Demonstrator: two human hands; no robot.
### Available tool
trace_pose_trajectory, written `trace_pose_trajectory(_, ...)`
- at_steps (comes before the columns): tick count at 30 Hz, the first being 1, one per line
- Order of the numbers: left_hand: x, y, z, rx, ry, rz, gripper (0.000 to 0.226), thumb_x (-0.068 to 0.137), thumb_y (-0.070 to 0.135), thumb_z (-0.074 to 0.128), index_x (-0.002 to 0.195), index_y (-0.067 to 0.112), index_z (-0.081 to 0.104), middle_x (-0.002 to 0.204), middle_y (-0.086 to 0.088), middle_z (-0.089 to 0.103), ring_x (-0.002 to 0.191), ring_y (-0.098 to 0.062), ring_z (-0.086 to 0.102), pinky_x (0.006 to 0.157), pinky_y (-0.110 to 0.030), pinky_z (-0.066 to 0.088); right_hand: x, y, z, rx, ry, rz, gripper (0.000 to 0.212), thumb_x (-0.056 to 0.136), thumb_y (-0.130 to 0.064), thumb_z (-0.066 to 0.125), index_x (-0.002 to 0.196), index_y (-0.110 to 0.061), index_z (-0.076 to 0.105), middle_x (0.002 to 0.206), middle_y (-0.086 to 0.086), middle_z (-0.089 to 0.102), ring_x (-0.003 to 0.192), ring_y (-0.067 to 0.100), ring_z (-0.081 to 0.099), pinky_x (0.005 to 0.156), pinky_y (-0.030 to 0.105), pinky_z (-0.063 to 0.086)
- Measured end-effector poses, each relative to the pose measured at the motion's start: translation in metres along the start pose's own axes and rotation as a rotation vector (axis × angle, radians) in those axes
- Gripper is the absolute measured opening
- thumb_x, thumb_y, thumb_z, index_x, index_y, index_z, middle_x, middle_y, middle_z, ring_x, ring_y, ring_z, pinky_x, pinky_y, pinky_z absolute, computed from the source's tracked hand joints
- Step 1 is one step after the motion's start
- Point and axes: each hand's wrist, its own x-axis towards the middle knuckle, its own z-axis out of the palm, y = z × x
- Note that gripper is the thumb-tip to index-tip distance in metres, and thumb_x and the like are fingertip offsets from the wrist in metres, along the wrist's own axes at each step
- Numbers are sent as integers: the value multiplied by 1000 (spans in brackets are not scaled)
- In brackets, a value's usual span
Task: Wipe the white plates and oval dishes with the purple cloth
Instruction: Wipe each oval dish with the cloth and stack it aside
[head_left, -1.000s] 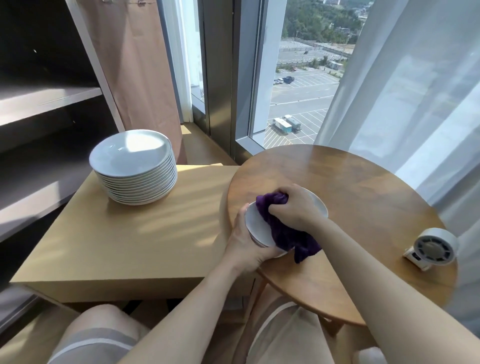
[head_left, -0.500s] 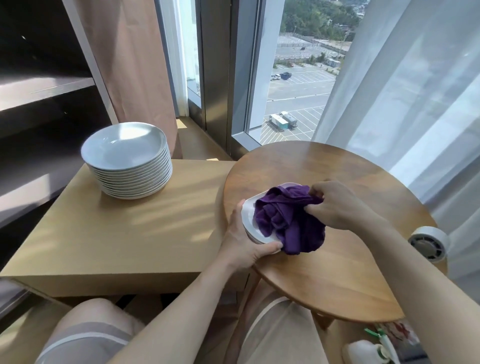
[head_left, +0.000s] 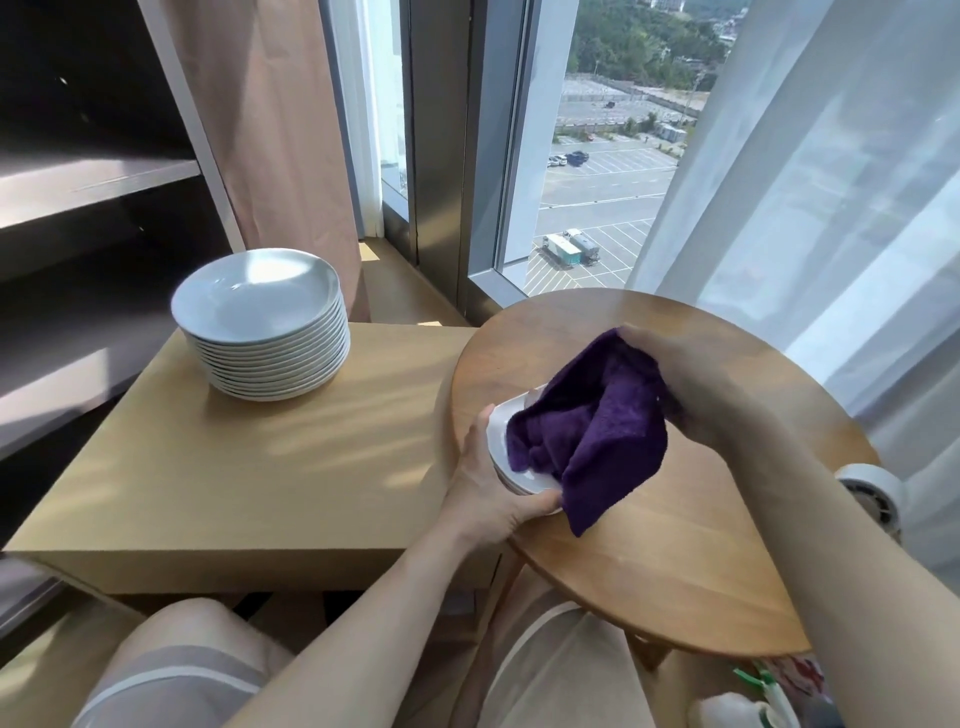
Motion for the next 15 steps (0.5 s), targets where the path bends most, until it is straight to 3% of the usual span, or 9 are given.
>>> trace_pose_trajectory(4,0,-8,-2,33,-23,-41,112,48,65,93,124,79,12,134,29,46,123,15,45,87,6,34,2,15,14,-700,-177,-230,28,84,-54,70,90,-27,74,96,-7,66,94,21,63,83,39,48)
trace_pose_trajectory(6,0,-10,-1,29,-27,-51,111,51,55,94,121,80,12,134,29,45,122,17,44,86,5,34,1,20,13,-878,-182,-301,33,84,-63,65,99,-35,76,119,-16,54,118,15,44,102,39,35)
trace_pose_trajectory(7,0,-11,-1,27,-27,-50,111,52,52,94,121,80,12,134,30,45,123,16,44,87,5,34,-1,20,12,-871,-186,-329,35,87,-65,63,101,-36,76,129,-19,50,125,12,38,108,39,29)
trace_pose_trajectory(9,0,-12,0,27,-28,-45,112,53,53,94,124,79,12,134,35,43,125,14,44,89,4,35,-6,19,14,-662,-263,-316,32,96,-56,60,101,-31,79,141,-18,51,133,11,43,113,40,32)
trace_pose_trajectory(12,1,-15,0,12,-39,-29,116,51,56,96,133,71,15,135,35,43,128,10,45,93,0,38,-12,22,22,-414,-432,-242,25,102,-26,59,96,-18,82,135,-11,62,128,13,55,112,39,41)
trace_pose_trajectory(15,2,-20,1,-21,-43,-40,122,49,53,98,141,62,18,140,26,48,130,2,49,101,-14,43,-9,26,28,-650,-383,-272,17,96,-24,65,106,-30,78,132,-15,58,130,12,48,112,35,38)
